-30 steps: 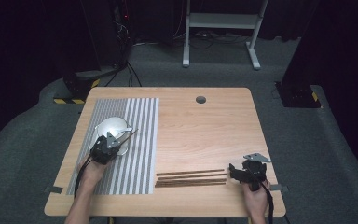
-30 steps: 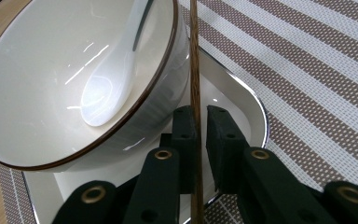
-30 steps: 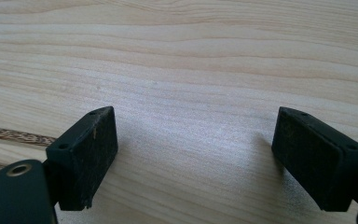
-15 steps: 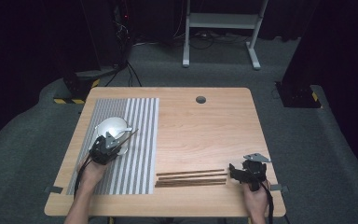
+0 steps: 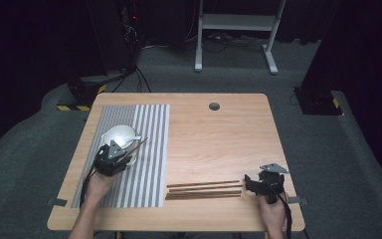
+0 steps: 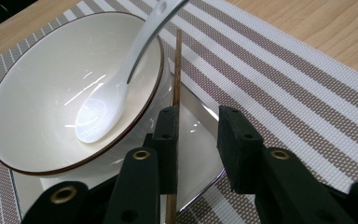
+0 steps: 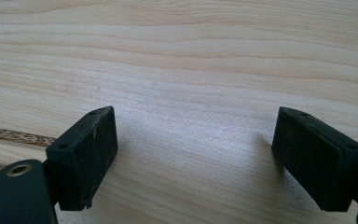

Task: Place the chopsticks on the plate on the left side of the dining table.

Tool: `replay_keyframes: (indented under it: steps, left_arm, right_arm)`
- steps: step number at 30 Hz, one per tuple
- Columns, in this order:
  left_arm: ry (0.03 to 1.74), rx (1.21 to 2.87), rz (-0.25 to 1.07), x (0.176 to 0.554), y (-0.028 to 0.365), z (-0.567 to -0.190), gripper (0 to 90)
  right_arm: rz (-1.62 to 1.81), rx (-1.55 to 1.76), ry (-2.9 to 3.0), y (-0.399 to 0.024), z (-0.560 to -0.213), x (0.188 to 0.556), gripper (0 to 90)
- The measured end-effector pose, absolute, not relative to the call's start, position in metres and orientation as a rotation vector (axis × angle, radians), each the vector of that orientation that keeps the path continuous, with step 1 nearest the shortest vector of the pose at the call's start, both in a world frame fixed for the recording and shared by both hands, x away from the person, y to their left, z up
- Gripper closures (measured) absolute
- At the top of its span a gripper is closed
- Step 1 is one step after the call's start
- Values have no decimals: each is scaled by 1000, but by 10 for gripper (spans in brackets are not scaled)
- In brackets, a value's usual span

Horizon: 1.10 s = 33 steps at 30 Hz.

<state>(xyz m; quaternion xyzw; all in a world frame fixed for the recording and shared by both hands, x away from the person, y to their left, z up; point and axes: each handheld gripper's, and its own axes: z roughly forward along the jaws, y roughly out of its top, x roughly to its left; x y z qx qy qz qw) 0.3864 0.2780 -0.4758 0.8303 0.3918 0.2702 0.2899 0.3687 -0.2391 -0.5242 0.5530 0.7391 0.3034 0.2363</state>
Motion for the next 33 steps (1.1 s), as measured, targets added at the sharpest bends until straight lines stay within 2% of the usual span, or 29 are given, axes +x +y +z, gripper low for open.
replay_keyframes:
  steps: [15,19,33]
  left_arm:
    - [1011,2186,656,378,268,-468,609]
    - [1012,2161,620,376,264,-467,564]
    - [908,2132,532,369,233,-465,524]
  right_arm:
    - [832,1515,2027,-239,-524,369,137]
    - [831,1515,2028,-239,-524,369,138]
    - [832,1515,2027,-239,-524,369,138]
